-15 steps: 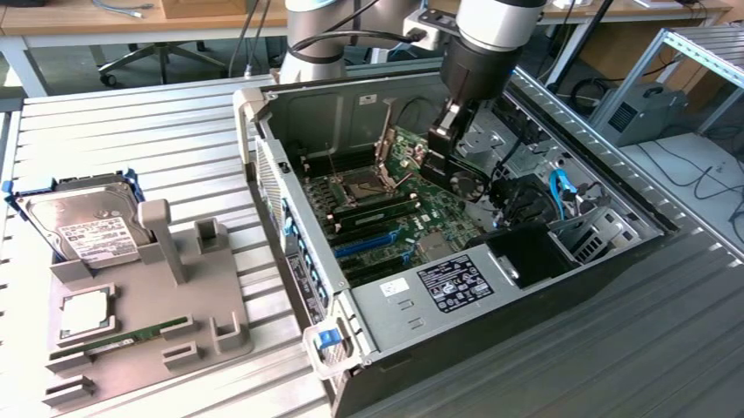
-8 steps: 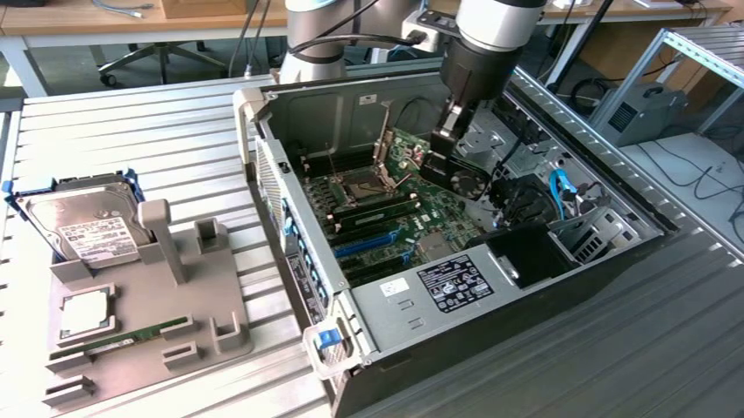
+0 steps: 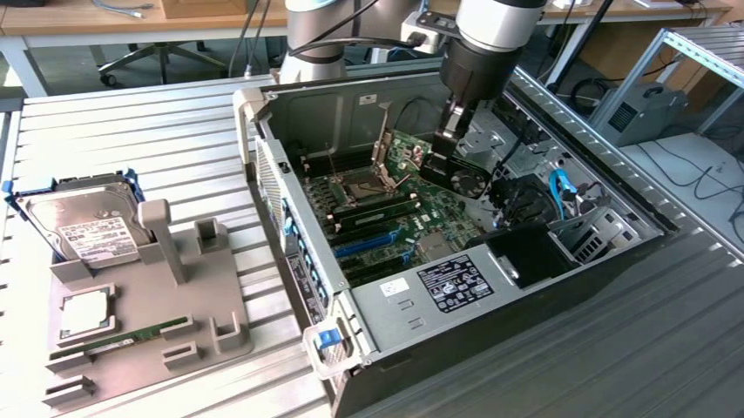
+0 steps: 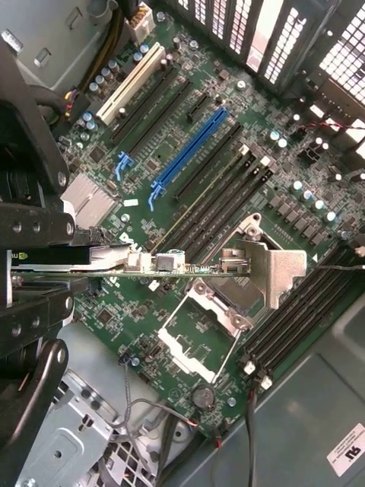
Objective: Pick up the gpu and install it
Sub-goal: 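Insert the gpu into the slot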
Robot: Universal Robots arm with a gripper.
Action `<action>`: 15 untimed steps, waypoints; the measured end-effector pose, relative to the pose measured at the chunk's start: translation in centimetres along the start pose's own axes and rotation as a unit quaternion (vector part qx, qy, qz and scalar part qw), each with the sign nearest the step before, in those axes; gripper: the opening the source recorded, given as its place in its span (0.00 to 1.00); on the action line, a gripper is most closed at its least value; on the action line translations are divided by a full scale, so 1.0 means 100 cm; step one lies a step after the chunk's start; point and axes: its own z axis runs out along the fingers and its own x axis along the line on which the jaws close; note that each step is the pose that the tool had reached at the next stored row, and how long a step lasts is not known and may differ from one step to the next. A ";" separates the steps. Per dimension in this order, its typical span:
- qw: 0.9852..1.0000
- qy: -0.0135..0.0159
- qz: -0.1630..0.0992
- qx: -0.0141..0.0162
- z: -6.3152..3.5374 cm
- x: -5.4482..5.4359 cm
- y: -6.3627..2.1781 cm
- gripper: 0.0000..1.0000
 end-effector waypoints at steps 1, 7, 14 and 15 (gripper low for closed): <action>1.000 0.000 -0.001 0.000 0.0000 0.000 0.0000 0.26; 1.000 0.000 -0.006 0.000 0.0000 0.000 0.0000 0.26; 1.000 0.000 -0.012 0.000 0.0001 0.000 0.0000 0.26; 1.000 0.000 -0.013 0.000 0.0001 0.000 0.0000 0.26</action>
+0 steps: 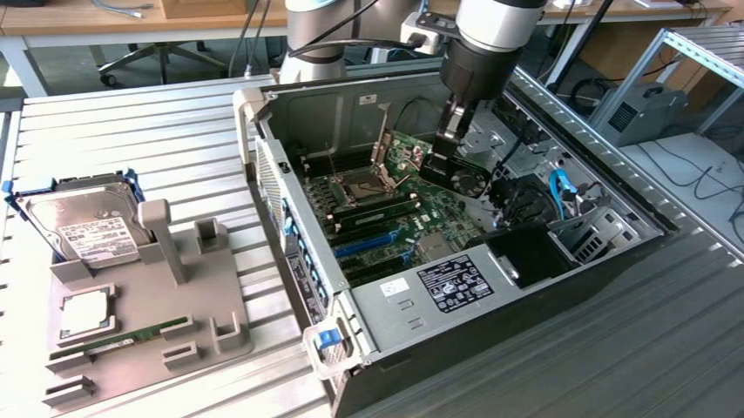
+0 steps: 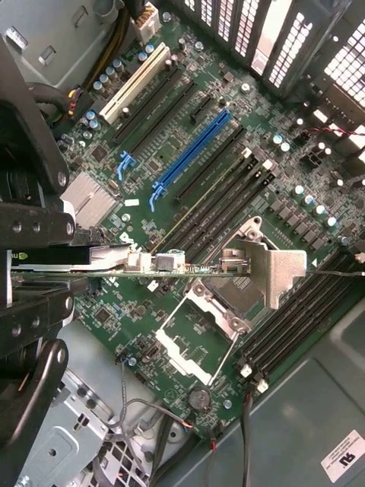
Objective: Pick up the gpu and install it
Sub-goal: 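Insert the gpu into the slot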
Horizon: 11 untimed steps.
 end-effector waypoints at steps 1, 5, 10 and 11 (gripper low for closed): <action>1.000 0.000 -0.001 0.000 0.0000 0.000 0.0000 0.26; 1.000 0.000 -0.011 0.000 0.0001 0.000 0.0000 0.26; 1.000 0.000 -0.023 -0.001 0.0000 0.000 0.0000 0.26; 1.000 0.000 -0.025 -0.001 0.0001 0.000 0.0000 0.26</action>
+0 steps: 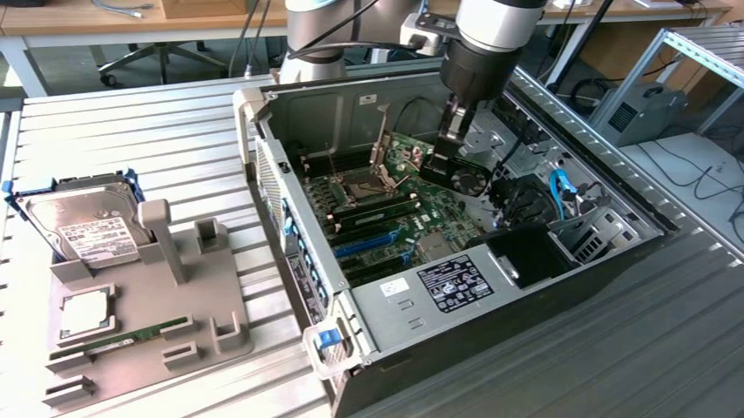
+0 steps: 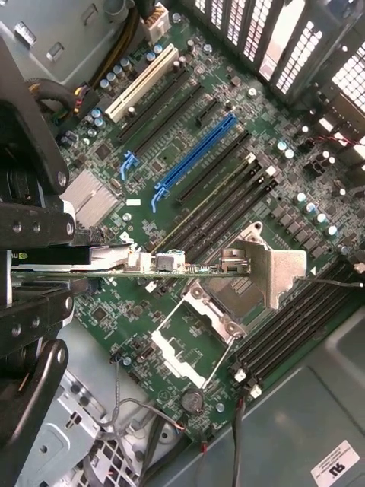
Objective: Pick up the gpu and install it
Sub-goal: 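Insert the gpu into the slot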
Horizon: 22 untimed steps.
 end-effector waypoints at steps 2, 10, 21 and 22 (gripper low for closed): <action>1.000 0.000 -0.004 0.000 0.0000 0.000 0.0000 0.26; 1.000 0.000 -0.025 -0.001 0.0000 0.000 0.0000 0.26; 0.999 0.000 -0.048 -0.001 0.0001 0.000 0.0000 0.26; 0.999 0.000 -0.051 -0.002 0.0001 0.000 0.0000 0.26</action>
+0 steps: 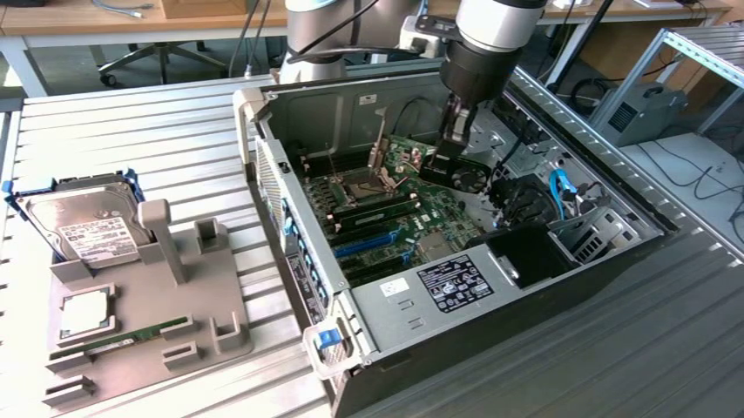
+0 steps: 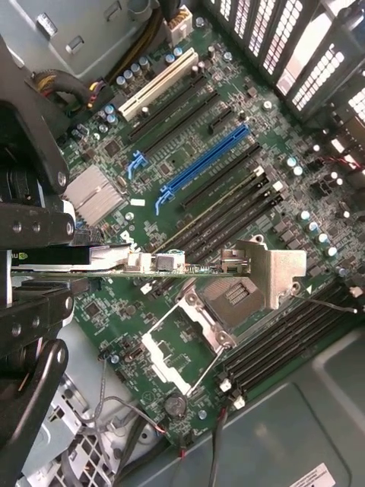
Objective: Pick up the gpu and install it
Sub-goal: 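Insert the gpu into the slot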
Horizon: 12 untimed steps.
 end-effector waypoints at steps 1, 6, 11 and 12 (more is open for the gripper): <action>1.000 0.000 -0.003 0.000 0.0000 0.000 0.0000 0.26; 1.000 0.000 -0.013 0.000 0.0000 0.000 0.0000 0.26; 1.000 0.000 -0.022 -0.001 0.0001 0.000 0.0000 0.26; 1.000 0.000 -0.024 -0.001 0.0001 0.000 0.0000 0.26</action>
